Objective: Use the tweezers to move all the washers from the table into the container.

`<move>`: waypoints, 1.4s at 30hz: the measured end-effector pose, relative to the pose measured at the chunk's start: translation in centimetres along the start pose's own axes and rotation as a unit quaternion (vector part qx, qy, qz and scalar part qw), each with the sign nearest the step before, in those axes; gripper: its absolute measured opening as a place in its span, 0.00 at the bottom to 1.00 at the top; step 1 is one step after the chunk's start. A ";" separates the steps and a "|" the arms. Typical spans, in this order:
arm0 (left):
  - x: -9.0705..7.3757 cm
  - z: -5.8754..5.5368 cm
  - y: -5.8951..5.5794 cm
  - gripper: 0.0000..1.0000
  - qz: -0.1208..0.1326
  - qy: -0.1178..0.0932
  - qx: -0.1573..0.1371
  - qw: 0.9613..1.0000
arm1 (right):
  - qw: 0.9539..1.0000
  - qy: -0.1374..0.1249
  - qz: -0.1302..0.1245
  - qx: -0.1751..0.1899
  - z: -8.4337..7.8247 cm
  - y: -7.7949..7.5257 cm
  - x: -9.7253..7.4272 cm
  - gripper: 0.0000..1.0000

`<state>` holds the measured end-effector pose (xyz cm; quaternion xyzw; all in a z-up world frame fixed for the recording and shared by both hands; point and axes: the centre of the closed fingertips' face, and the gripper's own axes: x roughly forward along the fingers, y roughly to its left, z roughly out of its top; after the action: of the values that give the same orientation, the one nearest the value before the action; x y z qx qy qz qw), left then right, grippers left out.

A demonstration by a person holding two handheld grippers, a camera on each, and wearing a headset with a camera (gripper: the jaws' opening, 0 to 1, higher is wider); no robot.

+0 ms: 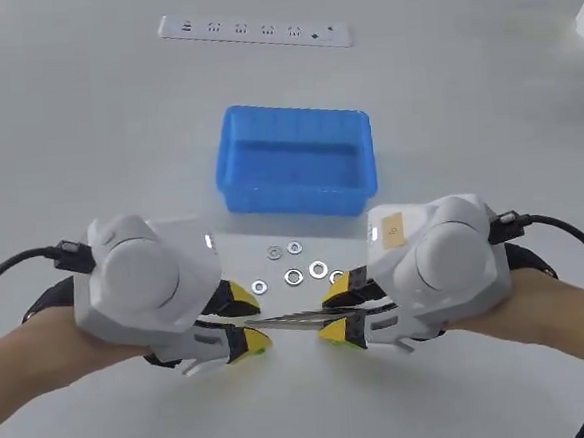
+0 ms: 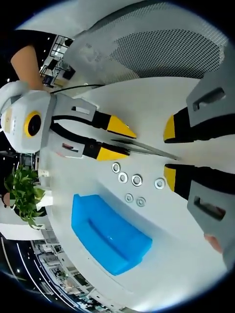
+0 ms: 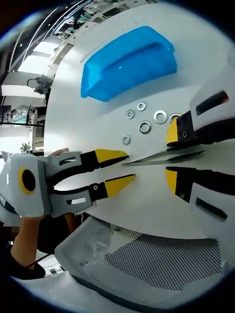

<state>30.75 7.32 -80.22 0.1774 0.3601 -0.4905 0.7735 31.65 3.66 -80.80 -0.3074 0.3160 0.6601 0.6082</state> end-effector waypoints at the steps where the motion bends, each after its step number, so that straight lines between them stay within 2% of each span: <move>1: 0.0 0.0 -0.1 0.21 -0.002 0.005 0.005 1.000 | 1.000 0.002 -0.002 -0.006 0.0 -0.1 0.0 0.17; 3: 0.1 0.0 -0.4 0.17 -0.014 0.010 0.006 1.000 | 1.000 0.004 -0.001 -0.004 0.0 -0.2 0.0 0.15; 4: 0.1 -0.2 -0.4 0.14 -0.013 0.017 0.002 1.000 | 1.000 0.006 0.002 -0.006 0.0 -0.1 0.0 0.15; 8: 0.1 0.0 -0.5 0.13 -0.014 0.018 0.012 1.000 | 1.000 0.011 0.003 -0.009 0.0 -0.1 0.0 0.14; 13: 0.1 0.0 -0.4 0.11 -0.011 0.011 0.002 1.000 | 1.000 0.016 0.004 -0.013 -0.1 0.0 -0.1 0.13; 18: 0.2 0.0 -0.1 0.07 -0.006 0.015 0.011 1.000 | 1.000 0.018 0.005 -0.019 -0.2 0.1 -0.1 0.12; 19: 0.4 0.2 -0.3 0.07 -0.012 0.011 0.013 1.000 | 1.000 0.019 0.005 -0.019 -0.2 0.0 -0.1 0.12; 24: 0.3 0.1 -0.2 0.07 -0.012 0.014 0.005 1.000 | 1.000 0.019 0.001 -0.015 -0.2 -0.1 -0.1 0.10; 28: 0.3 0.1 -0.3 0.06 -0.014 0.015 0.012 1.000 | 0.999 0.023 -0.002 -0.023 -0.1 -0.1 -0.1 0.09; 29: 0.3 0.1 -0.5 0.06 -0.019 0.013 0.004 1.000 | 0.999 0.024 -0.003 -0.027 -0.1 -0.1 -0.1 0.09; 30: 0.3 0.2 -0.8 0.06 -0.031 0.004 -0.028 0.999 | 0.999 0.021 -0.003 -0.029 -0.1 -0.1 -0.1 0.09; 32: 0.0 -0.2 -0.3 0.06 -0.024 0.006 -0.025 0.999 | 1.000 0.007 0.000 -0.013 0.0 0.0 0.0 0.10; 35: -0.1 -0.2 -0.5 0.06 -0.026 0.008 -0.022 0.999 | 1.000 0.002 0.001 -0.005 0.1 0.0 0.0 0.10; 38: -0.5 0.1 -0.6 0.06 -0.029 0.003 -0.025 0.999 | 1.000 0.004 0.003 -0.014 0.1 0.2 0.0 0.09; 39: -0.8 0.2 -0.9 0.06 -0.038 0.002 -0.033 0.999 | 1.000 0.001 0.007 -0.013 0.2 0.4 0.1 0.09; 42: -1.3 0.4 -1.0 0.06 -0.038 -0.002 -0.031 0.999 | 1.000 -0.017 0.007 0.000 0.4 0.5 -0.2 0.09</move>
<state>29.67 7.44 -78.89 0.1388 0.3802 -0.5085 0.7600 31.19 3.89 -80.38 -0.2938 0.3084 0.6695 0.6086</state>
